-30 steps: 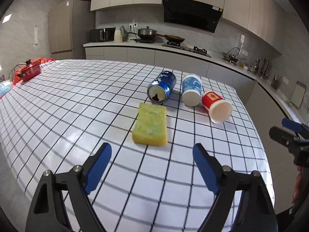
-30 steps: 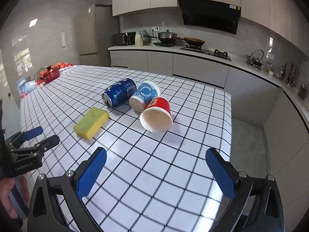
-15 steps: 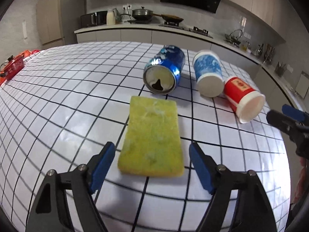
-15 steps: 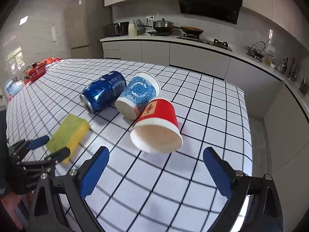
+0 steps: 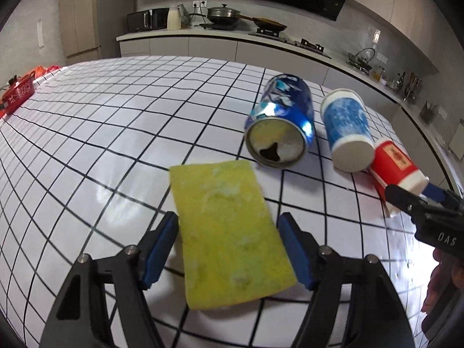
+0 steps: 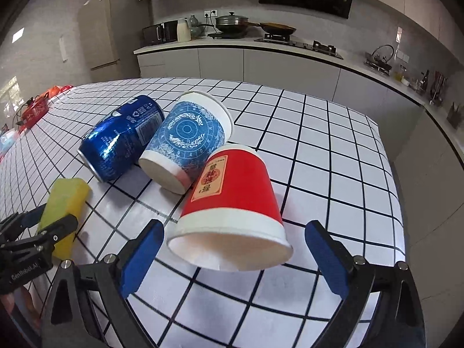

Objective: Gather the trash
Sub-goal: 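Grasp the yellow sponge with the left tool while the right tool grasps the red cup, then carry the yellow sponge and red cup over the black bin with both tools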

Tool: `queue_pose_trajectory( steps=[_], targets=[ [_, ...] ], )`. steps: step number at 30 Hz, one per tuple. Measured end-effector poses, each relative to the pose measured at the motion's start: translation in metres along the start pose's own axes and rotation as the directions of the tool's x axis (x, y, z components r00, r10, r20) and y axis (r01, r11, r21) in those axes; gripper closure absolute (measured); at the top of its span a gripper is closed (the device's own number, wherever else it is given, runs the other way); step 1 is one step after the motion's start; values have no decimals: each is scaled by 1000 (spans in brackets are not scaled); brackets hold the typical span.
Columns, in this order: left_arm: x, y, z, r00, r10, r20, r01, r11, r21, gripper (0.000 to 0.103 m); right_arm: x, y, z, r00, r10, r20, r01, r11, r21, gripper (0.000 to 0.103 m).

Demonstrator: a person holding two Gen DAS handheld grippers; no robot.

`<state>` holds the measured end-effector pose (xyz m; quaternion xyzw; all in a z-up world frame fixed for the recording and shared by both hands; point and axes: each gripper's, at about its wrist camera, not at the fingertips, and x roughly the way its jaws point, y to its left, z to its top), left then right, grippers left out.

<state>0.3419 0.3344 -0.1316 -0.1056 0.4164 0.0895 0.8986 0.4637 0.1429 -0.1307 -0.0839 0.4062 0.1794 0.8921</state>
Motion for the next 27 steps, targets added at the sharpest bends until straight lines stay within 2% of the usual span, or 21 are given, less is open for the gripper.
queue_pose_trajectory(
  steps=[3, 4, 5, 6, 10, 19, 27],
  targets=[
    [1, 0, 1, 1000, 4, -2, -4, 1000, 5, 30, 7, 3, 3, 1000, -5, -14, 5, 1000, -5, 4],
    [2, -1, 2, 1000, 6, -4, -6, 1000, 11, 30, 9, 4, 3, 1000, -5, -22, 5, 1000, -8, 7],
    [2, -2, 2, 1000, 4, -4, -4, 1000, 15, 33, 11, 4, 4, 1000, -9, -29, 8, 1000, -12, 18],
    [1, -3, 2, 1000, -5, -1, 5, 1000, 17, 42, 13, 3, 3, 999, -5, -44, 4, 1000, -11, 26],
    [-6, -3, -2, 999, -42, 16, 41, 999, 30, 49, 1, -5, 2, 999, 34, -24, -34, 999, 21, 39],
    [-32, -7, -10, 995, -73, 74, 71, 997, 32, 50, -25, -11, -10, 997, 74, 9, -74, 997, 19, 46],
    [-53, -13, -19, 991, -90, 95, 86, 995, 51, 51, -55, -10, -24, 996, 84, 36, -85, 996, 7, 46]
  ],
)
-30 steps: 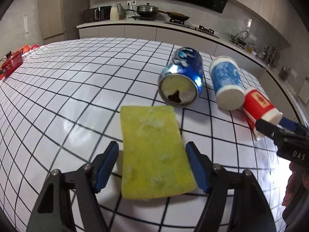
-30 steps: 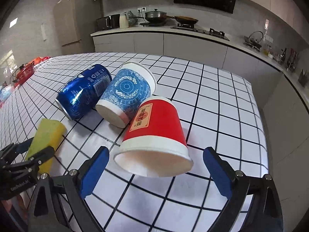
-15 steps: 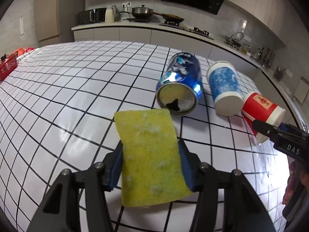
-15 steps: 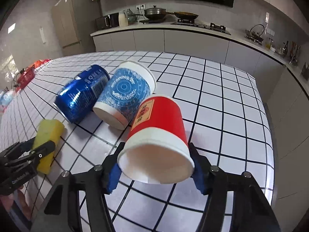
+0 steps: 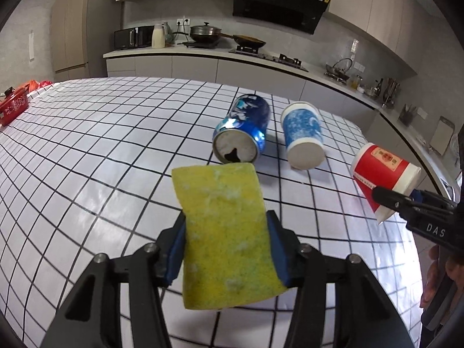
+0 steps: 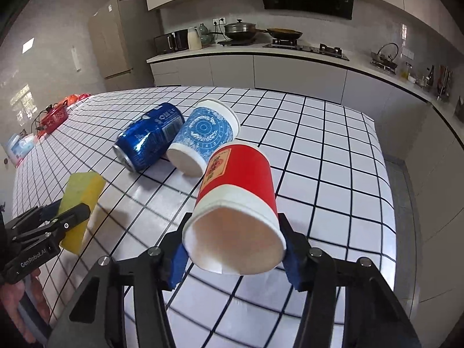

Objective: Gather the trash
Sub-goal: 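Carry the yellow sponge and red cup over the black bin with both tools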

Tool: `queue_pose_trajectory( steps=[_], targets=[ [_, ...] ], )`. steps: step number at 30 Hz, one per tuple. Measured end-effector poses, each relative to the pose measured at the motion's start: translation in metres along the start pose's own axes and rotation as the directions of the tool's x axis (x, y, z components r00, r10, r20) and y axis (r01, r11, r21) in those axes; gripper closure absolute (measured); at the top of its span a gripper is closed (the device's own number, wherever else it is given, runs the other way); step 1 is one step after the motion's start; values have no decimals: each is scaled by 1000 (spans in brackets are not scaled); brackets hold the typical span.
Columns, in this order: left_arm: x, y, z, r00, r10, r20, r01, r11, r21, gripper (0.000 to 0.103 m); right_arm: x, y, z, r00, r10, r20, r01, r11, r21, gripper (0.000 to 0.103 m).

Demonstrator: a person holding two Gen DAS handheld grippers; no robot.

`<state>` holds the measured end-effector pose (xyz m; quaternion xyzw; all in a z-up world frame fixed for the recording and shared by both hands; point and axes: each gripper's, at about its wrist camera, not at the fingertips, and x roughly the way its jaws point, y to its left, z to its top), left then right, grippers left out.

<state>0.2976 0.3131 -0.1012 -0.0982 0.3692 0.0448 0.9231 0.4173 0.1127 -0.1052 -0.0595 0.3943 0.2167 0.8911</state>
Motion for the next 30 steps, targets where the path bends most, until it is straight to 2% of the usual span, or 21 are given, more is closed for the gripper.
queue_pose_trajectory(
  steps=[11, 30],
  targets=[
    [-28, -29, -16, 999, -36, 14, 36, 999, 29, 51, -52, -5, -25, 1000, 2, 22, -2, 1000, -8, 46],
    [-83, -115, -53, 993, -119, 16, 116, 986, 123, 51, -152, -54, -87, 998, -39, 57, 37, 999, 25, 46]
  ],
)
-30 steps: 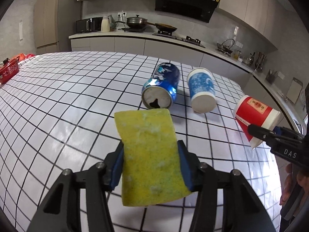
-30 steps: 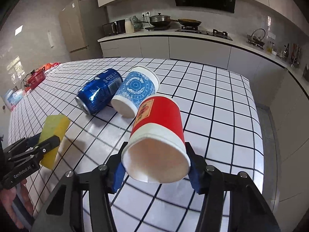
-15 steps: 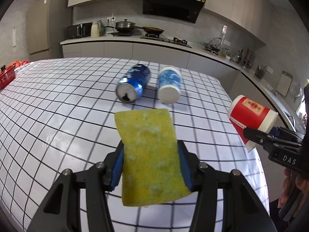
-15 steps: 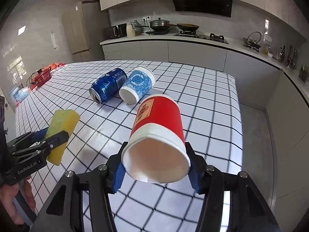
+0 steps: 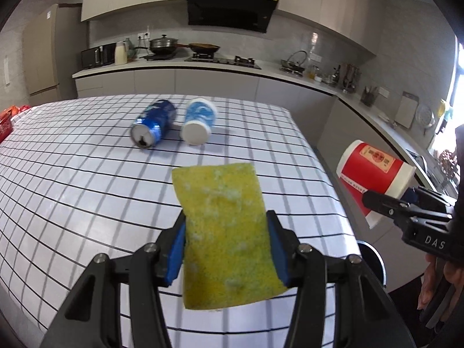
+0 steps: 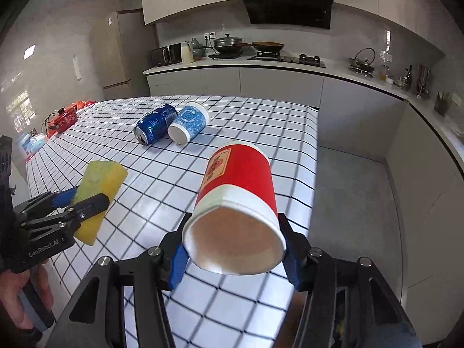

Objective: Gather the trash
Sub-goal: 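Carry the yellow sponge and red cup over the black bin with both tools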

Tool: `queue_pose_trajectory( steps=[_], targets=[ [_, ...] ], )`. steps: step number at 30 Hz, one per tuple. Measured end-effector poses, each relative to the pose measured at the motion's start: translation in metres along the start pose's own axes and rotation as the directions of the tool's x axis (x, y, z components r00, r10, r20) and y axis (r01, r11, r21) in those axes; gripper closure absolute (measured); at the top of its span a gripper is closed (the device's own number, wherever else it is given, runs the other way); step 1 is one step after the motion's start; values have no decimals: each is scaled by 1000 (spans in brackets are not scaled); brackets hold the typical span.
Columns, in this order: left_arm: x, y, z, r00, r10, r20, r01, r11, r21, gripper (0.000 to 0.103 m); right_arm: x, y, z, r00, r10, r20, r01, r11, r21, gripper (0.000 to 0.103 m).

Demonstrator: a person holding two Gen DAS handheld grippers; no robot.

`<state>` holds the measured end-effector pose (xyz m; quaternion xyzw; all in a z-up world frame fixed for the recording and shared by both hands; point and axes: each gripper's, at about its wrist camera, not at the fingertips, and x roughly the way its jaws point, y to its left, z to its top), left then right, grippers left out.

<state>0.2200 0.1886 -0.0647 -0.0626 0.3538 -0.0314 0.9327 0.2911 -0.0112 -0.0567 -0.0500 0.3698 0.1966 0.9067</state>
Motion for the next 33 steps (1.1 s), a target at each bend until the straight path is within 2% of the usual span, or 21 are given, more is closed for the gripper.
queue_pose_trajectory(
  steps=[18, 33],
  targets=[
    [-11, -119, -17, 993, -113, -13, 114, 988, 102, 51, -85, -84, -55, 998, -56, 28, 55, 997, 54, 46],
    [-3, -219, -45, 975, -207, -82, 219, 957, 192, 51, -136, -171, -112, 993, -120, 10, 118, 987, 111, 46]
  ],
)
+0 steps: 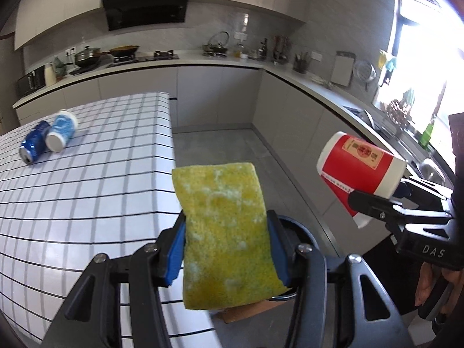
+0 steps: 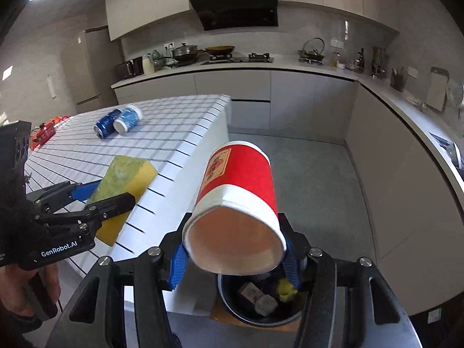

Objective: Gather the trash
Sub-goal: 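Carry the yellow sponge and red cup over the black bin with both tools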

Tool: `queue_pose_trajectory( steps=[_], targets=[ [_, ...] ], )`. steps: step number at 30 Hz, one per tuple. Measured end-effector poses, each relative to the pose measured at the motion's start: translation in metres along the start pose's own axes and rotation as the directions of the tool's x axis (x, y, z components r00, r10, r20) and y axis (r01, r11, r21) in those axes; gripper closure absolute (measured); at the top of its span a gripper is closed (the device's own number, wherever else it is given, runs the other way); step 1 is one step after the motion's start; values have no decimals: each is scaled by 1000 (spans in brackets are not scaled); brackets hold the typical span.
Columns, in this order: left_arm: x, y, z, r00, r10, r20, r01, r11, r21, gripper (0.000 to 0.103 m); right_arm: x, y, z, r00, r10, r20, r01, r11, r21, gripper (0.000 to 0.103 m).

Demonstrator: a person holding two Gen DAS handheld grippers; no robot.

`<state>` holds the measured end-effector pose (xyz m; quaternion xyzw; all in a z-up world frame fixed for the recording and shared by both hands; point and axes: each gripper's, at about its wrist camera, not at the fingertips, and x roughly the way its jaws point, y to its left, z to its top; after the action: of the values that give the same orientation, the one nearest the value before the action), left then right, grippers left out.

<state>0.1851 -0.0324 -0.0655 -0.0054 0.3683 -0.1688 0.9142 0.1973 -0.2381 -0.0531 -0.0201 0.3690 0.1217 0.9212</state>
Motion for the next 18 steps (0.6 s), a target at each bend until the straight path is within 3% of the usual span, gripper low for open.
queue_pose_trajectory(
  steps=[9, 18],
  targets=[
    [28, -42, -16, 998, -28, -60, 29, 999, 17, 51, 4, -53, -41, 997, -19, -75, 19, 1000, -7, 46],
    [60, -76, -37, 992, -25, -124, 26, 1000, 8, 51, 26, -91, -70, 989, 19, -145, -22, 1000, -18, 46]
  ],
)
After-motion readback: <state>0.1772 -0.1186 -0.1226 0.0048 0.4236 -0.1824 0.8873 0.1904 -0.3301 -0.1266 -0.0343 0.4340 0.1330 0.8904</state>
